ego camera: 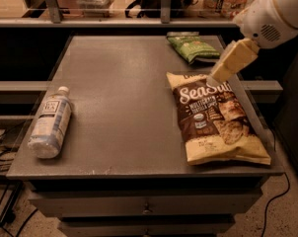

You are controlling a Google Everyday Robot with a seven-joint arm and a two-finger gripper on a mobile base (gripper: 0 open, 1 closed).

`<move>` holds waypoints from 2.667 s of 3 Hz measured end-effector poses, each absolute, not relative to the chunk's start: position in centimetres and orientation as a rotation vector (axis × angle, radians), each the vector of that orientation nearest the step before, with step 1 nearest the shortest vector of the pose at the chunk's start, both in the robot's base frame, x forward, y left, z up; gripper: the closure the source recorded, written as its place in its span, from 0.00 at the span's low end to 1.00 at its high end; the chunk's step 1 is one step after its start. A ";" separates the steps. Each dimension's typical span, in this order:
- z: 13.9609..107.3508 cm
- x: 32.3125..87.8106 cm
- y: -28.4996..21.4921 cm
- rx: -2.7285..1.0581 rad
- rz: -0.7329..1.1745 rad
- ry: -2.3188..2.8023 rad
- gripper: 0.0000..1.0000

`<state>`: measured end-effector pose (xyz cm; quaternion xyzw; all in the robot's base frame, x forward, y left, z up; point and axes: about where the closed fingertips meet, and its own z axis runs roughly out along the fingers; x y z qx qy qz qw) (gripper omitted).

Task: Move green jalapeno chip bag near blue plastic bottle

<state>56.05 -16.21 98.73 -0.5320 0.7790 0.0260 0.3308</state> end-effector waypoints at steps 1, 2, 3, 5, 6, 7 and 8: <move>97.6 59.2 -15.0 -1.316 0.116 2.025 0.00; 95.7 62.5 -14.9 -1.218 0.166 2.058 0.00; 93.8 65.7 -15.0 -1.131 0.220 2.079 0.00; 92.0 69.5 -14.8 -1.037 0.287 2.081 0.00; 91.2 70.1 -14.4 -1.034 0.268 2.095 0.00; 90.3 72.2 -14.2 -1.004 0.248 2.081 0.00; 89.0 74.7 -14.4 -0.951 0.240 2.079 0.00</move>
Offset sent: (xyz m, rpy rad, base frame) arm 0.1045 0.0093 -0.0558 0.2126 0.0337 -0.1718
